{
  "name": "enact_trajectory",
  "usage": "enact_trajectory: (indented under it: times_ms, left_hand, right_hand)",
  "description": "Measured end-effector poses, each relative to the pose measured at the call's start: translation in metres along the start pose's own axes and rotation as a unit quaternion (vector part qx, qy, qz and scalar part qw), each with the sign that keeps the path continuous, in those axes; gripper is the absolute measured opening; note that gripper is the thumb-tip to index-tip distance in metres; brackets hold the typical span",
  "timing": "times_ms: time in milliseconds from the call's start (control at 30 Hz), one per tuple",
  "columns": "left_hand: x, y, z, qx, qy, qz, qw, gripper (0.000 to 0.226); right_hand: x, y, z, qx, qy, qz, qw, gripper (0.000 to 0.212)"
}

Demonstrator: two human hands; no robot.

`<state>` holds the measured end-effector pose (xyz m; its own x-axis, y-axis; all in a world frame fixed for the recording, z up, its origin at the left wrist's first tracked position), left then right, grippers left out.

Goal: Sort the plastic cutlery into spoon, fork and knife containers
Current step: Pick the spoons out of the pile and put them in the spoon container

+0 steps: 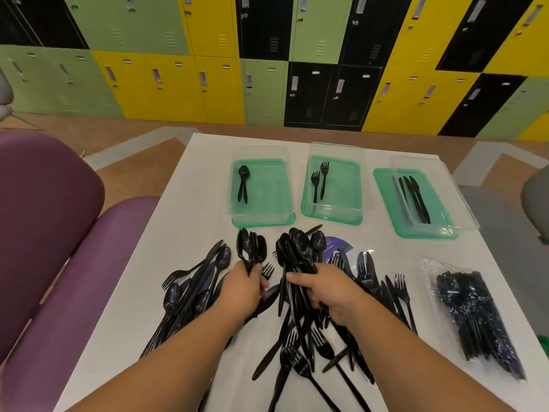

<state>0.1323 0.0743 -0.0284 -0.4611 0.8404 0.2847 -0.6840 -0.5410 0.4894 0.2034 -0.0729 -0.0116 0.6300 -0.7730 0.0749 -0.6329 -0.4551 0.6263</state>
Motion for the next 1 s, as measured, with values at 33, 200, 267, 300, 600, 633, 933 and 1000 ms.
enact_trajectory:
  times_ms: [33, 200, 267, 300, 600, 633, 933, 1000]
  left_hand:
    - [-0.006, 0.004, -0.001, 0.007, 0.034, -0.014, 0.999, 0.018]
    - [-0.019, 0.014, -0.006, 0.011, 0.099, -0.094, 0.991, 0.036]
    - [-0.02, 0.018, -0.005, 0.015, 0.125, -0.121, 0.985, 0.041]
    - [-0.02, 0.019, -0.005, 0.014, 0.135, -0.129, 0.982, 0.039]
    - [-0.024, 0.022, 0.002, 0.017, 0.13, -0.178, 0.975, 0.024]
    - [-0.024, 0.022, 0.002, 0.029, 0.146, -0.184, 0.972, 0.025]
    - [-0.022, 0.023, -0.011, 0.106, 0.239, -0.223, 0.939, 0.019]
    - [-0.022, 0.022, -0.011, 0.108, 0.245, -0.23, 0.935, 0.013]
  right_hand:
    - [-0.003, 0.0, 0.001, 0.01, -0.015, -0.001, 1.0, 0.01]
    - [-0.013, 0.002, 0.001, 0.05, -0.073, 0.028, 0.996, 0.006]
    - [-0.013, 0.003, -0.001, 0.058, -0.089, 0.037, 0.994, 0.007]
    - [-0.013, 0.002, 0.0, 0.061, -0.086, 0.041, 0.994, 0.007]
    - [-0.015, -0.007, 0.01, 0.049, -0.005, 0.063, 0.997, 0.025]
    - [-0.015, -0.007, 0.01, 0.047, 0.004, 0.062, 0.997, 0.027]
    - [-0.017, -0.001, 0.004, 0.022, 0.034, -0.008, 0.999, 0.023]
    - [-0.017, -0.002, 0.003, 0.026, 0.033, -0.017, 0.999, 0.021]
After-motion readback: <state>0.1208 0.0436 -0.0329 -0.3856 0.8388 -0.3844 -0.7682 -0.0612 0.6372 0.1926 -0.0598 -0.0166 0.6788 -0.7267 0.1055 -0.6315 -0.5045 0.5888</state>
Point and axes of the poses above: each hand's wrist, its own y-axis away from the middle knuckle, its own x-axis out of the back of the hand, z = x × y, the point moved 6 cm from there along -y, towards the middle knuckle
